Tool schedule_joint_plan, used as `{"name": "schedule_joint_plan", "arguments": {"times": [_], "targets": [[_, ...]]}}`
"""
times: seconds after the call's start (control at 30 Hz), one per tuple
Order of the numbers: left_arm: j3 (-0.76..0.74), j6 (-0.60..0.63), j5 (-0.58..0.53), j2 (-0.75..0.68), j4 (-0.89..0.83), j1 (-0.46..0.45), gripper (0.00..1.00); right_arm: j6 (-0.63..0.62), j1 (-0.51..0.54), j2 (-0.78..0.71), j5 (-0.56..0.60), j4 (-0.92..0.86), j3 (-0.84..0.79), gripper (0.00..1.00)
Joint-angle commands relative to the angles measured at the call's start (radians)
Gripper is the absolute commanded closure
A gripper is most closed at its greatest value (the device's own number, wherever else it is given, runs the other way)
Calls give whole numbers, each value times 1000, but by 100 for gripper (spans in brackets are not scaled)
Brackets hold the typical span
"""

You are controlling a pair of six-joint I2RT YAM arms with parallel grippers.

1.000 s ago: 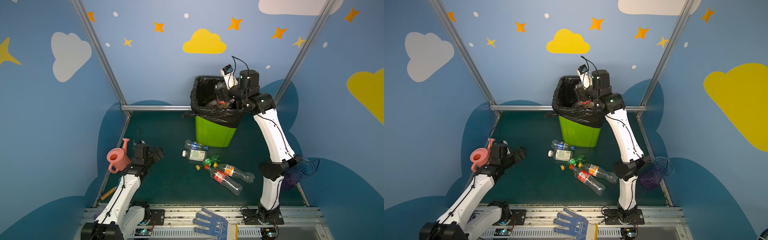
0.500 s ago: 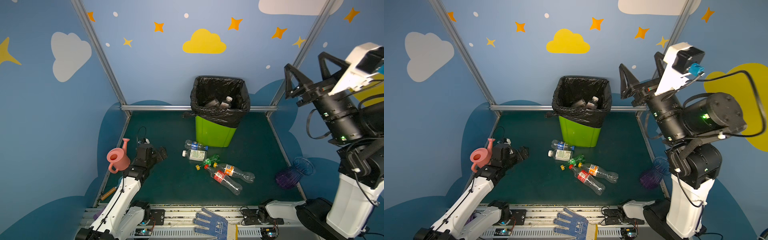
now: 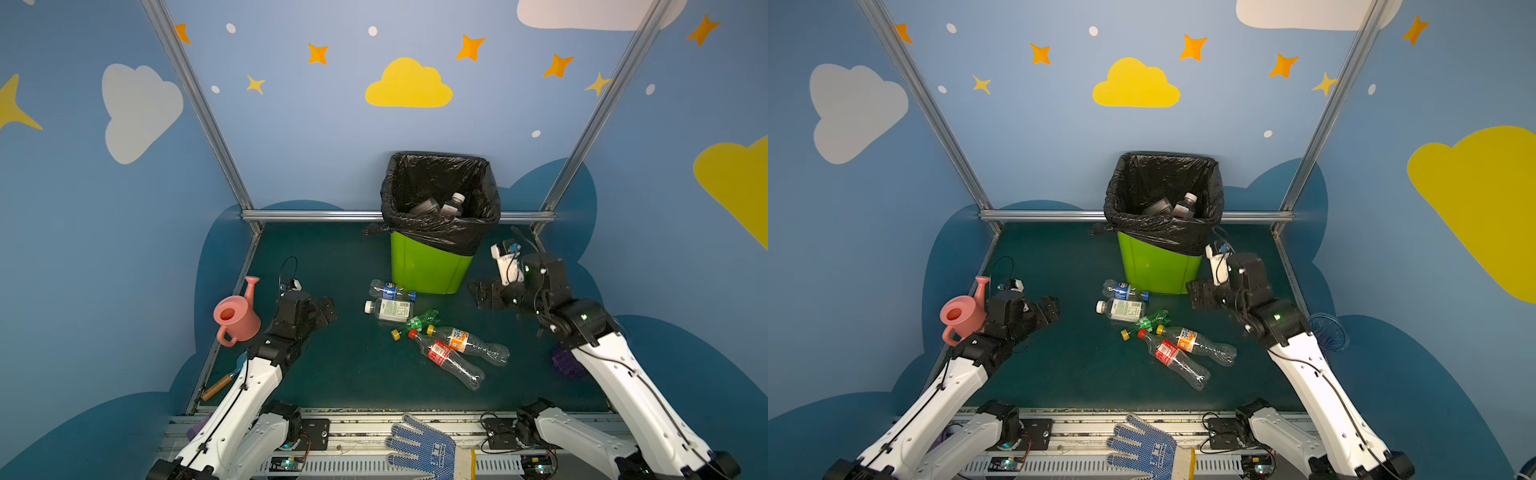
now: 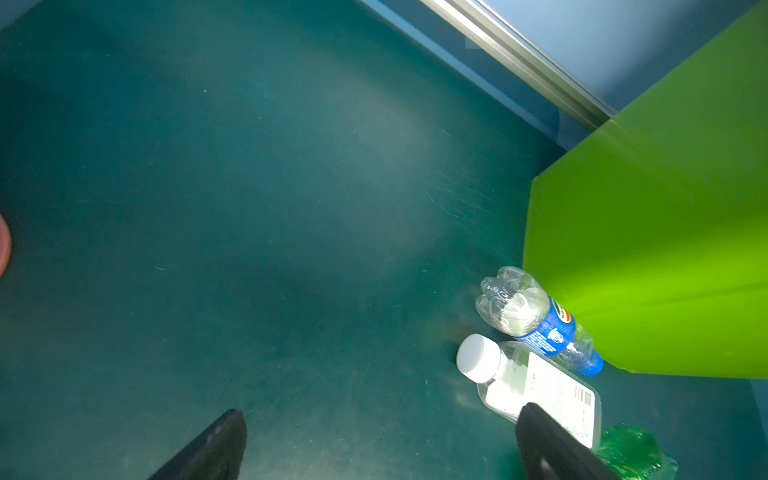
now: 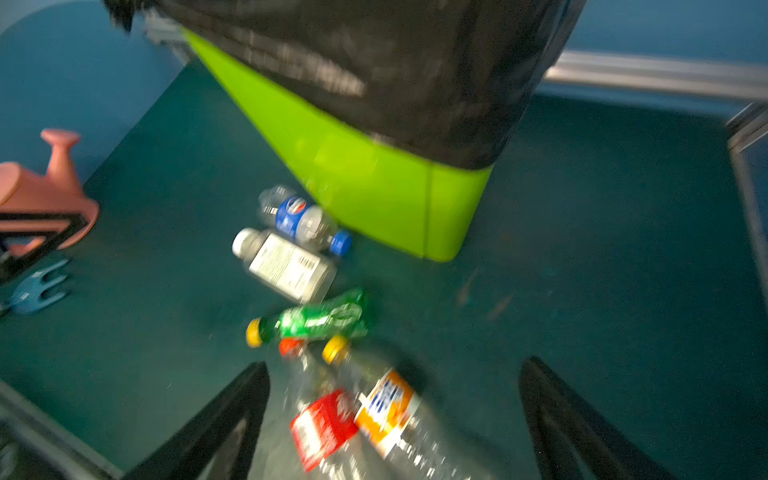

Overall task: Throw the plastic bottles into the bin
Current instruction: 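Lower the right gripper to the red-label cola bottle in the pile, then close the right gripper on the red-label cola bottle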

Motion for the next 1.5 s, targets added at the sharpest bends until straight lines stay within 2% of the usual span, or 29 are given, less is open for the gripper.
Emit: {"name": "schedule_joint_plan", "arguments": {"times": [0.0, 0.17, 0.33, 0.73, 1.1, 1.47], "targets": [[-11, 12, -41, -12, 2, -1, 0, 142, 97, -61, -4, 25, -127, 9], [-16, 13, -45, -12, 3, 1, 0, 239, 271, -73, 68, 54, -283, 10], [-17, 1, -38, -2, 6, 0, 0, 233, 368, 18, 64, 47, -308, 11], [-24, 4, -49, -24, -21, 1, 0, 191, 391, 256, 6, 27, -275, 20], [-30, 5, -58, -37, -36, 1, 0, 117, 421, 442, 10, -30, -191, 17], [-49, 6, -75, -72, -50, 2, 0, 78, 463, 643, 51, -132, -66, 19]]}}
